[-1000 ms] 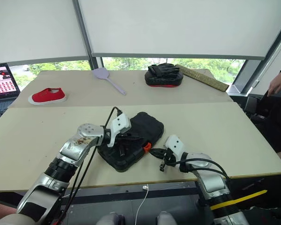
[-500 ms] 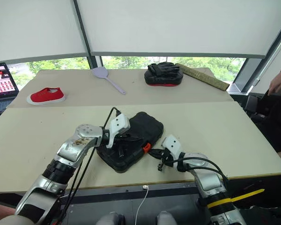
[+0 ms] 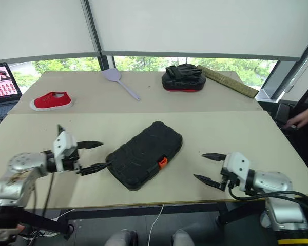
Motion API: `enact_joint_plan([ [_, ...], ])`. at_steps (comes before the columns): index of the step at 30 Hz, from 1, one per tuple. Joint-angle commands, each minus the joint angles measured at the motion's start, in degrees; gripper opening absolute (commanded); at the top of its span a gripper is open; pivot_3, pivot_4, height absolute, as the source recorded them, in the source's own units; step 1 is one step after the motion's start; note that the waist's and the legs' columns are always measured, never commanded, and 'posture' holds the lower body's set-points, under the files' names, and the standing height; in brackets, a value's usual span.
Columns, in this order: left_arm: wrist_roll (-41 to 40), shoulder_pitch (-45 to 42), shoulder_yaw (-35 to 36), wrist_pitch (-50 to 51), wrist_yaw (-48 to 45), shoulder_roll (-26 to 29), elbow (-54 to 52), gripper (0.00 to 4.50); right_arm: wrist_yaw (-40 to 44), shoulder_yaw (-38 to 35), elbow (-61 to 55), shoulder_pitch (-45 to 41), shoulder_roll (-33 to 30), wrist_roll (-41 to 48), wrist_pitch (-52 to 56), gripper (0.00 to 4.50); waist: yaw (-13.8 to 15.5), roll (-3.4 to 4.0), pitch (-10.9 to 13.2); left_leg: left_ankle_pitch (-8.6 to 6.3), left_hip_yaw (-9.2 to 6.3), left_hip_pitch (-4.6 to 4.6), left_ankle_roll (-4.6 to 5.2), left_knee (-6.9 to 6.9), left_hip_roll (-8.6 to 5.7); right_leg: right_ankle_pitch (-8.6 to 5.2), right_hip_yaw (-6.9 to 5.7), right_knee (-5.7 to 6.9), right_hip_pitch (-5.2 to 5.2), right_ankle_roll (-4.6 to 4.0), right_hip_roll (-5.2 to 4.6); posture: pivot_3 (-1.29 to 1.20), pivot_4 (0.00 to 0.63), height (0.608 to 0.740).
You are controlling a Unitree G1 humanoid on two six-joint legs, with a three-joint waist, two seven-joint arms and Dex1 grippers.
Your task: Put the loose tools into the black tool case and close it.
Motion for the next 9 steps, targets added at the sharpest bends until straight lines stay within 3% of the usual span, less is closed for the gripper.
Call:
enact_joint_plan([
  [1, 2.14, 3.45, 3.24, -9.83, 0.23, 1.58, 3.62, 4.50, 1.88, -2.16, 3.96, -0.62, -1.95, -0.05, -6.22, 4.44, 0.03, -0.05, 0.07, 0.00, 0.01, -0.01, 0.00, 0.00, 0.00, 0.00, -0.02, 0.00, -0.01, -0.01, -0.02, 0.00, 0.150, 0.740],
  [9, 3.42, 6.64, 5.19, -15.31, 6.09, 0.56, 5.36, 4.50, 1.38, -2.12, 8.00, -1.10, -2.04, -0.21, -10.18, 4.44, 0.96, -0.16, 0.22, -0.22, 0.21, -0.02, -0.38, 0.01, -0.03, 0.12, -0.14, 0.01, -0.03, -0.03, -0.52, 0.00, 0.150, 0.740],
])
